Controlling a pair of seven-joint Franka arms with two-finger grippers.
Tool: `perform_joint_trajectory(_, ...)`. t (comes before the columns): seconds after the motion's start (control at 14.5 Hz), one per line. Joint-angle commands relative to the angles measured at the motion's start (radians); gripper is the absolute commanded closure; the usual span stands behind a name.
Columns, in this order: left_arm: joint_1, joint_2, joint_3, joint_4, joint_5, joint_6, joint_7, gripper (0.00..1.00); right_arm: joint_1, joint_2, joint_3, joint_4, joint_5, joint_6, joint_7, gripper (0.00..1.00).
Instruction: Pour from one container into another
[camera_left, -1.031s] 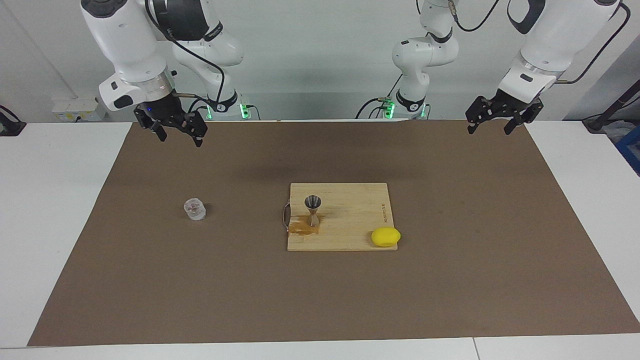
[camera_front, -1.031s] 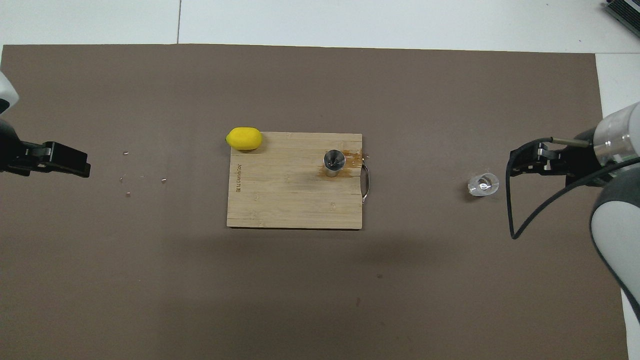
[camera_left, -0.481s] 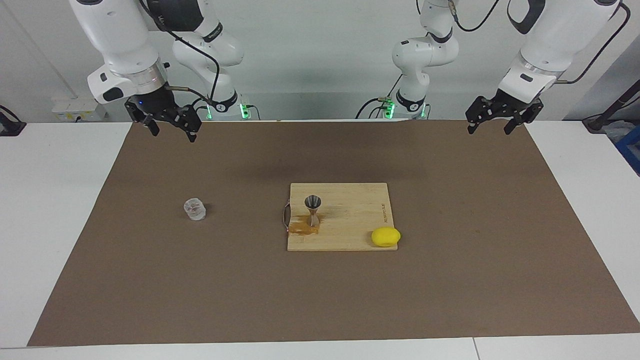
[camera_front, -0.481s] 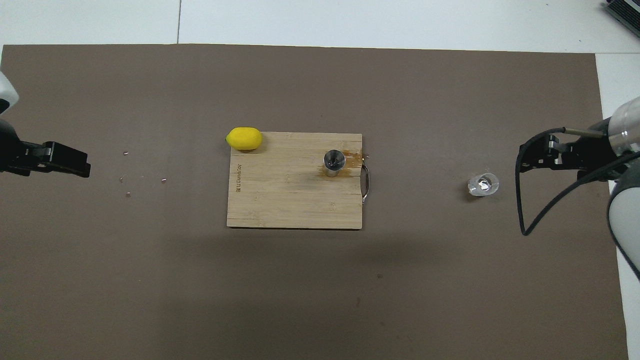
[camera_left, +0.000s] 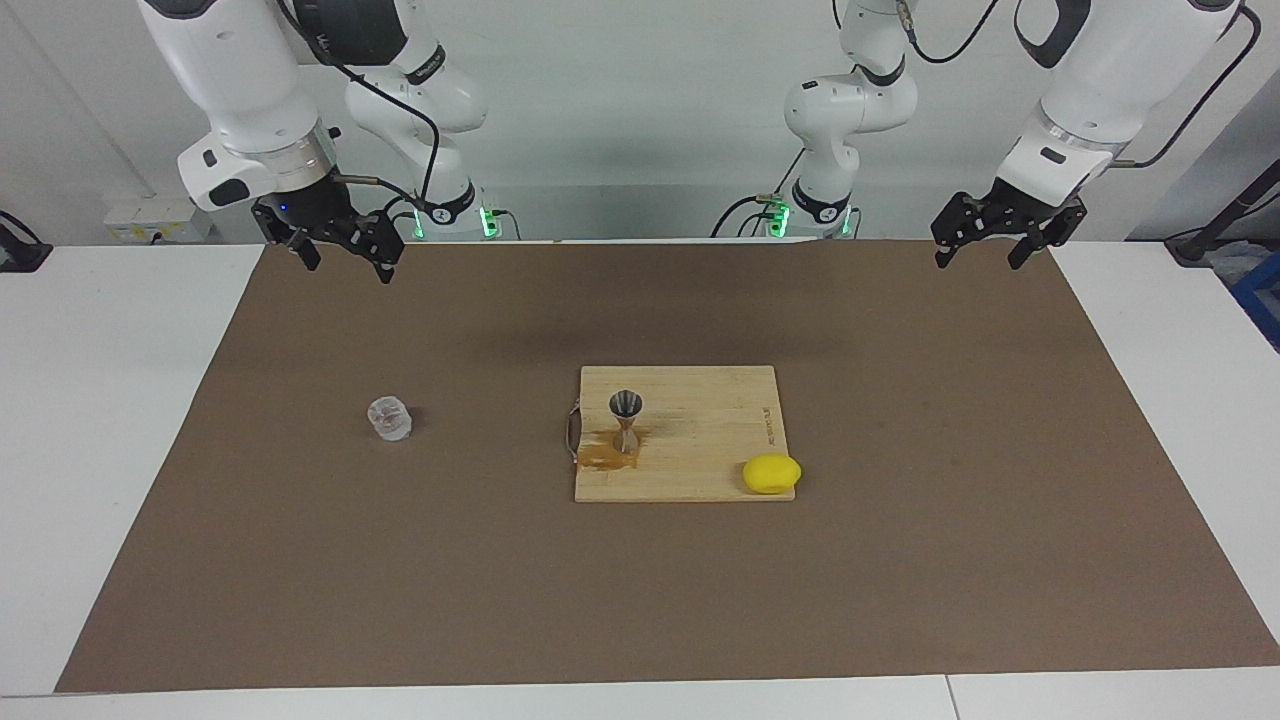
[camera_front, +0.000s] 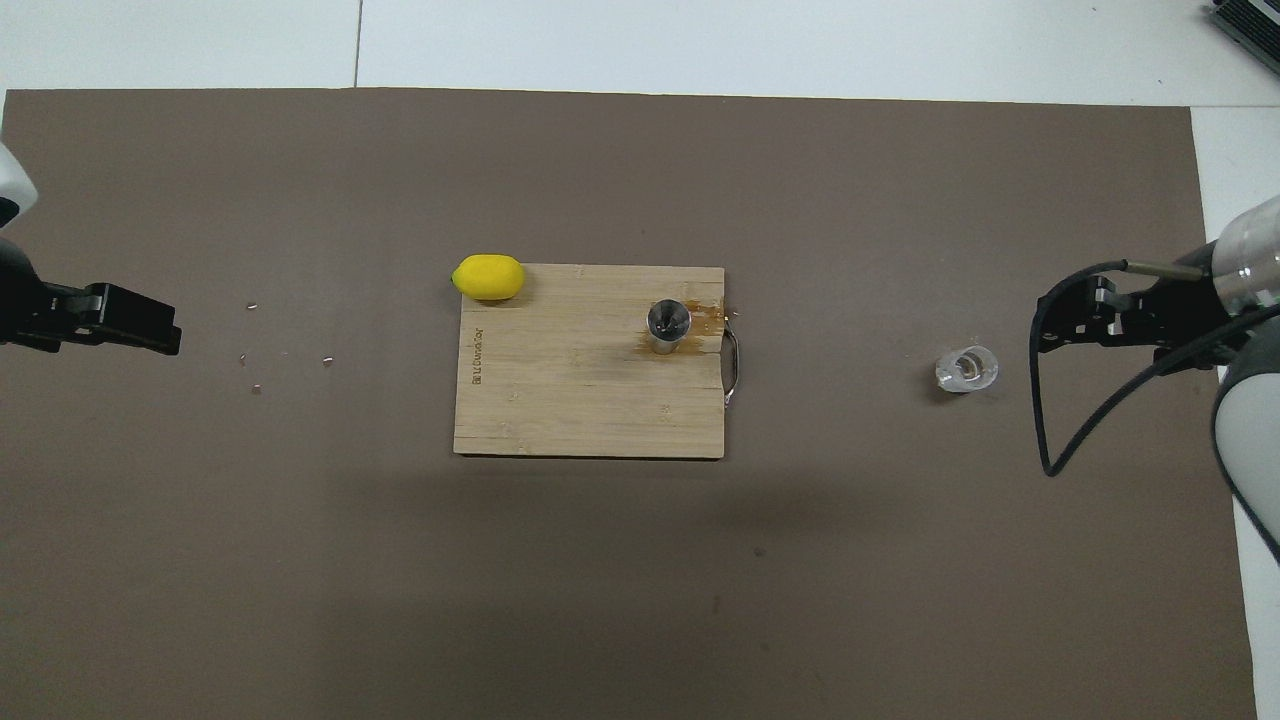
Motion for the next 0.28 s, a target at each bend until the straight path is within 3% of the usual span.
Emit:
perform_joint_trajectory(0.0,0.013,-0.015,-0.006,-0.016,0.002,0.010,0.006,0.00,-0.013,-0.003,0.007,-0.005,-0.002,-0.006,-0.026,0.00)
perform_joint_trajectory(0.21,0.013,-0.015,-0.006,-0.016,0.002,0.010,0.006,0.00,-0.014,-0.003,0.007,-0.008,-0.002,-0.011,-0.031,0.00)
